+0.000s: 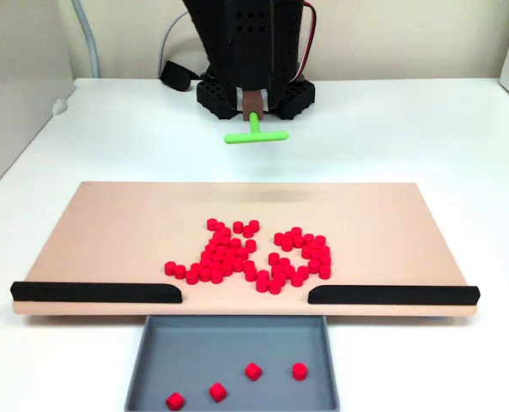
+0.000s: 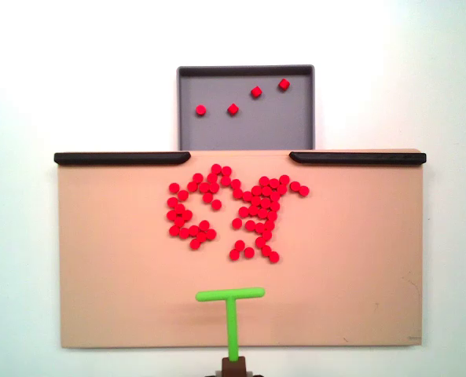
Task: Gather the right side granules
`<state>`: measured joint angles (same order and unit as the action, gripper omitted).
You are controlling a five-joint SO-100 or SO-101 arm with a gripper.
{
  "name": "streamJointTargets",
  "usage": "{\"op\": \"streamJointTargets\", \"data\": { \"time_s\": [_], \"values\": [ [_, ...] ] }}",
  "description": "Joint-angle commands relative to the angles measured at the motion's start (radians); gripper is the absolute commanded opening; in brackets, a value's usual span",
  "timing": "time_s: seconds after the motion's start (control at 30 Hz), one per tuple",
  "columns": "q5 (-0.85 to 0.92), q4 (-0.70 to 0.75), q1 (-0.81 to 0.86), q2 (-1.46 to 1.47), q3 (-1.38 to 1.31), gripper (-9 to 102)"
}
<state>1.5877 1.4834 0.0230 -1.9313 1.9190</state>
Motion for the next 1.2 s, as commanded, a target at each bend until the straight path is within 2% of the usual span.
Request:
{"op": "streamJointTargets", "data": {
  "time_s": [0.0,0.73,0.9,1.17],
  "values": [
    [-0.04,-0.006,-0.003,-0.025,-0.002,3],
    [-0.063,-0.006,0.012,-0.02,-0.003,5],
    [-0.06,-0.005,0.018,-0.031,-0.003,0],
    [-0.067,-0.006,0.014,-0.028,-0.005,0]
  ]
}}
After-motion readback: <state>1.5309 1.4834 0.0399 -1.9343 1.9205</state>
